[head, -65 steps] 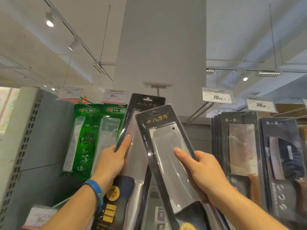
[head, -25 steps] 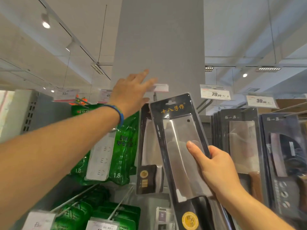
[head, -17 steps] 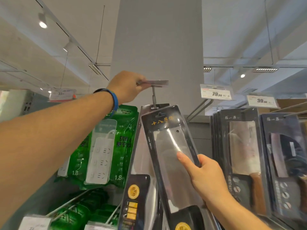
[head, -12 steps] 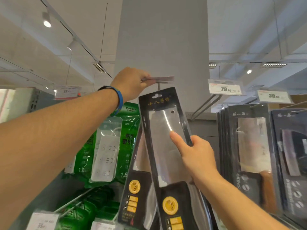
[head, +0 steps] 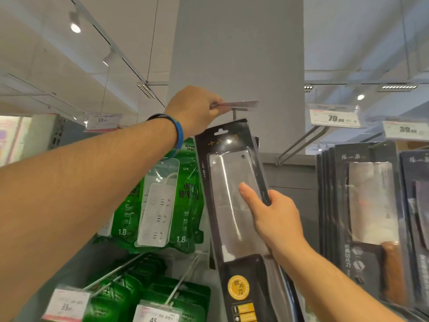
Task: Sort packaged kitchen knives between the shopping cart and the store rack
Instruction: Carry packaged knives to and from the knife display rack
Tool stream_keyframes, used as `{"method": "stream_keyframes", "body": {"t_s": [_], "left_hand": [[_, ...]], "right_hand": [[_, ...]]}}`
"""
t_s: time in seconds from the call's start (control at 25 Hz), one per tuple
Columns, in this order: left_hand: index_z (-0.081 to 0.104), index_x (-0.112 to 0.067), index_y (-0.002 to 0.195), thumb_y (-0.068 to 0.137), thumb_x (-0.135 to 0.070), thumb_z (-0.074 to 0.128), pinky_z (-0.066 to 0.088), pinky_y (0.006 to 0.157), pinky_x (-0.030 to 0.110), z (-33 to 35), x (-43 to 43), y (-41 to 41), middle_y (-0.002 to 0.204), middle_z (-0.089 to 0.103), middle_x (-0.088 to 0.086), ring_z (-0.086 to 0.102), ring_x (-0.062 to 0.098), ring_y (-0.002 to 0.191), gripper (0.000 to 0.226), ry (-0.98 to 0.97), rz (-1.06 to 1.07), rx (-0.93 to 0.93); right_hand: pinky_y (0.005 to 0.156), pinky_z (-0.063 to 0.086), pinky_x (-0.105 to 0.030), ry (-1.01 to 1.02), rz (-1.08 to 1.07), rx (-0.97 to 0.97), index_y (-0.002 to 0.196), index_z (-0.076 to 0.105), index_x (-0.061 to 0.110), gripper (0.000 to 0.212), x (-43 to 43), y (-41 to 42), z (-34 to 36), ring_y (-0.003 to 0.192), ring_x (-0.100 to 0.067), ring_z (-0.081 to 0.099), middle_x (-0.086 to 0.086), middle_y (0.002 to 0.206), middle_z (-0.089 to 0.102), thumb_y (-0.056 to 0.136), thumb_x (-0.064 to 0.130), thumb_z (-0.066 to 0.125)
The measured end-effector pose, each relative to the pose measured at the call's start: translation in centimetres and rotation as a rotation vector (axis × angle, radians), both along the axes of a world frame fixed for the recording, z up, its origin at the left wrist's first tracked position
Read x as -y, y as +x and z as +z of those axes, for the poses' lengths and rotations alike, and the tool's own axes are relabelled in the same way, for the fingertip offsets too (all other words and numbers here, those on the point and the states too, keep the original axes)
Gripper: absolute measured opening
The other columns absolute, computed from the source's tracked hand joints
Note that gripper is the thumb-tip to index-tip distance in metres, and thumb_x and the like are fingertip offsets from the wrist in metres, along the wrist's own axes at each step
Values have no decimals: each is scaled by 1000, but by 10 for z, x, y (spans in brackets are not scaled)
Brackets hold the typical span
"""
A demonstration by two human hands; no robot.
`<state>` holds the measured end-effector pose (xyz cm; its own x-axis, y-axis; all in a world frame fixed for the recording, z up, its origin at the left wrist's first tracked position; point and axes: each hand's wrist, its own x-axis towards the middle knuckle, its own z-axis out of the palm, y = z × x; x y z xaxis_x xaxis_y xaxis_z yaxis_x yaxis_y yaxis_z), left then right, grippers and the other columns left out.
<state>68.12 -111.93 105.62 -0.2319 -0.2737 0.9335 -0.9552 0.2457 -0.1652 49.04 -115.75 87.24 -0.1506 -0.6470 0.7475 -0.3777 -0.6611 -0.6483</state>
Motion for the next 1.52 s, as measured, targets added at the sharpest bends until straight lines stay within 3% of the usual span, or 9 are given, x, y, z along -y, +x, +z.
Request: {"method": "stream_keyframes", "body": {"t_s": [0.12, 0.24, 0.32, 0.48, 0.6, 0.76, 0.88, 1.36, 1.52], "left_hand": [[71, -29, 114, 99, -55, 44, 31, 53, 26, -4, 2, 2, 69, 59, -8, 48, 11, 61, 41, -28, -30, -18], [68, -30, 124, 98, -55, 45, 39, 66, 27, -11, 7, 3, 98, 72, -3, 55, 12, 78, 42, -51, -55, -30], [67, -32, 125, 98, -56, 45, 40, 69, 27, -11, 8, 2, 105, 73, -3, 57, 13, 84, 42, -61, -65, -39], [68, -33, 124, 98, -57, 44, 49, 72, 34, -10, 5, 1, 99, 73, -4, 63, 17, 87, 43, -60, -45, -56], [68, -33, 124, 98, -55, 46, 54, 83, 40, -13, 3, 0, 98, 74, -4, 68, 17, 88, 40, -40, -71, -77], [67, -34, 125, 98, -56, 46, 55, 80, 35, -15, 3, -1, 108, 74, -6, 67, 7, 61, 41, -26, -121, -109], [67, -35, 125, 97, -58, 45, 53, 74, 29, -16, 3, 0, 114, 72, -8, 64, 5, 51, 42, -1, -122, -113], [69, -33, 123, 98, -58, 45, 53, 77, 40, -10, 5, 1, 110, 74, -1, 56, 3, 57, 43, -1, -107, -99], [69, -30, 124, 97, -58, 46, 49, 70, 31, -12, 8, 2, 113, 74, 0, 49, -3, 56, 45, -15, -124, -103]], "right_hand": [[54, 45, -39, -19, 22, -3, 71, 59, 5, 69, 0, -9, 2, 53, -19, 51, -4, 60, 62, 81, 73, 66], [56, 44, -41, -40, -14, -13, 85, 59, -7, 83, 5, -22, 4, 59, -25, 52, -25, 81, 64, 79, 76, 64], [60, 52, -47, -35, 7, -26, 88, 64, -4, 83, 7, -25, 4, 66, -36, 61, -22, 83, 67, 77, 78, 65], [63, 57, -44, 9, 24, -152, 81, 69, 10, 72, 10, -6, 6, 67, -26, 67, -8, 72, 70, 75, 82, 62], [51, 46, -29, 18, -17, -170, 72, 63, 16, 64, 12, -2, 5, 57, -13, 59, 5, 63, 63, 77, 80, 59], [61, 55, -44, 39, 85, -80, 88, 68, 4, 78, 15, 0, 2, 72, -32, 68, -12, 78, 72, 77, 81, 62], [61, 56, -42, 43, 122, -11, 86, 70, 5, 79, 15, -3, -3, 72, -30, 70, -11, 79, 73, 74, 83, 63], [78, 58, -58, 154, 184, 128, 103, 63, -9, 113, 8, -25, -1, 85, -45, 69, -26, 95, 71, 55, 92, 63], [56, 55, -43, 132, 168, 146, 86, 64, -3, 94, 10, -21, -1, 60, -25, 67, -9, 70, 72, 63, 88, 66]]}}
